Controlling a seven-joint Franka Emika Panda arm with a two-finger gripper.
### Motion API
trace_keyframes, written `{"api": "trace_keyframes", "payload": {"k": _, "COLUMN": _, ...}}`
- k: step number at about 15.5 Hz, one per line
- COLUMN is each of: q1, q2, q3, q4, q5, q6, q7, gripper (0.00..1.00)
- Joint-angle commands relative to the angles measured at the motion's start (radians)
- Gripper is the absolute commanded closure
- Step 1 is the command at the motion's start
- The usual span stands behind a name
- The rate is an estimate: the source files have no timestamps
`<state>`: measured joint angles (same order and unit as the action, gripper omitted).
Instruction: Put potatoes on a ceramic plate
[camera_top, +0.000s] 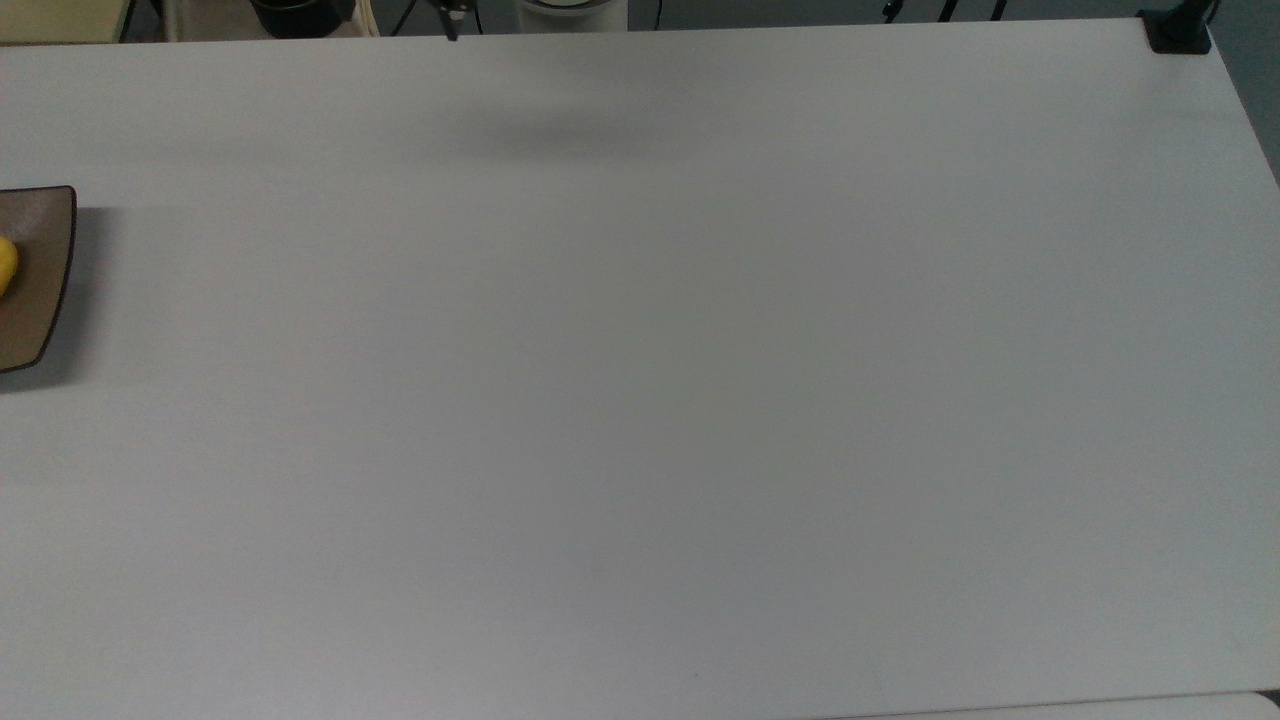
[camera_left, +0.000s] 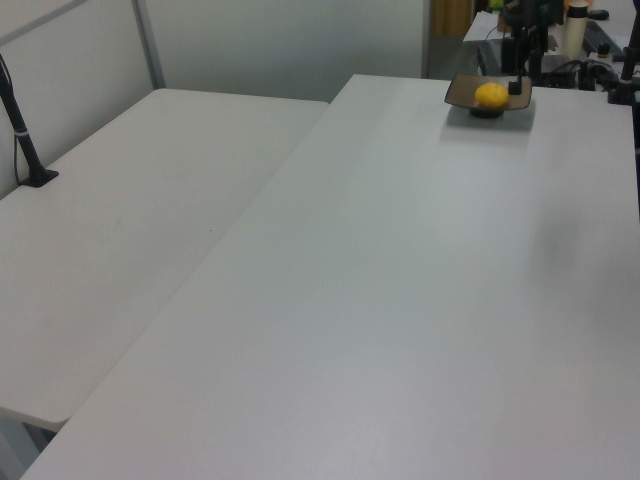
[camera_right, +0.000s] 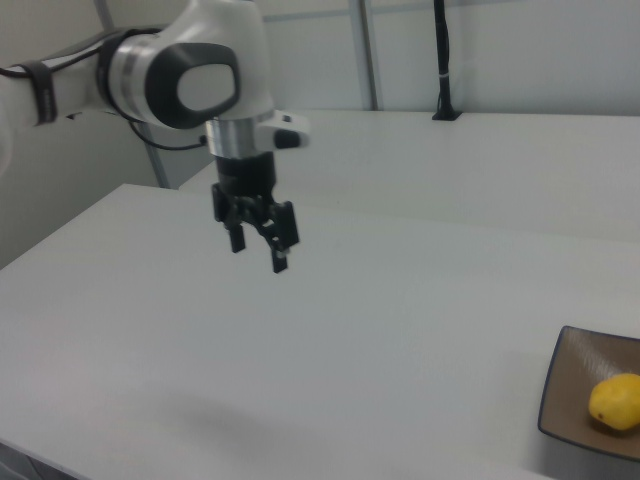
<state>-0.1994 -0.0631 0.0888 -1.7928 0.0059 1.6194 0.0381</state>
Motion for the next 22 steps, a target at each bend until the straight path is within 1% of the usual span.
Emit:
{"api": "trace_keyframes", "payload": {"k": 1, "q1": 0.103, "q2": -0.029, "q3": -0.05, "q4": -0.027, "q5": 0.017, "q6": 0.025, "q7": 0.065, "gripper": 0.0}}
{"api": "trace_keyframes", "payload": {"k": 2, "q1": 0.142, "q2": -0.029, "q3": -0.075, "q4": -0.023, "q5": 0.017, "q6": 0.042, "q7": 0.078, "gripper": 0.0}}
{"api": "trace_keyframes", "payload": {"k": 4, "q1": 0.152, "q2": -0.029, "q3": -0.078, "q4": -0.005, "q5": 0.017, "q6": 0.054, "q7": 0.083, "gripper": 0.0}}
{"api": "trace_keyframes", "payload": {"k": 7, "q1": 0.153, "q2": -0.026, "q3": -0.057, "q4": -0.005, "q5": 0.02, "q6": 0.103, "q7": 0.082, "gripper": 0.0}}
{"api": "trace_keyframes", "payload": {"k": 9, "q1": 0.143, "q2": -0.014, "q3": -0.014, "q4": -0.007, "q5": 0.02, "q6": 0.111, "q7": 0.068, "gripper": 0.0}}
{"api": "trace_keyframes", "payload": {"k": 10, "q1": 0.14, "q2": -0.008, "q3": -0.003, "q4": -0.007, "q5": 0.02, "q6": 0.111, "q7": 0.059, "gripper": 0.0}}
{"api": "trace_keyframes", "payload": {"k": 14, "q1": 0.153, "q2": 0.014, "q3": -0.003, "q4": -0.007, "q5": 0.02, "q6": 0.112, "q7": 0.014, "gripper": 0.0}}
{"api": "trace_keyframes", "payload": {"k": 16, "q1": 0.155, "q2": 0.028, "q3": -0.003, "q4": -0.002, "q5": 0.037, "q6": 0.115, "q7": -0.001, "gripper": 0.0}}
{"api": "trace_keyframes", "payload": {"k": 17, "q1": 0.155, "q2": 0.034, "q3": -0.003, "q4": -0.002, "q5": 0.048, "q6": 0.126, "q7": -0.003, "gripper": 0.0}}
{"api": "trace_keyframes", "payload": {"k": 22, "q1": 0.146, "q2": 0.051, "q3": -0.004, "q4": -0.002, "q5": 0.046, "q6": 0.184, "q7": -0.027, "gripper": 0.0}}
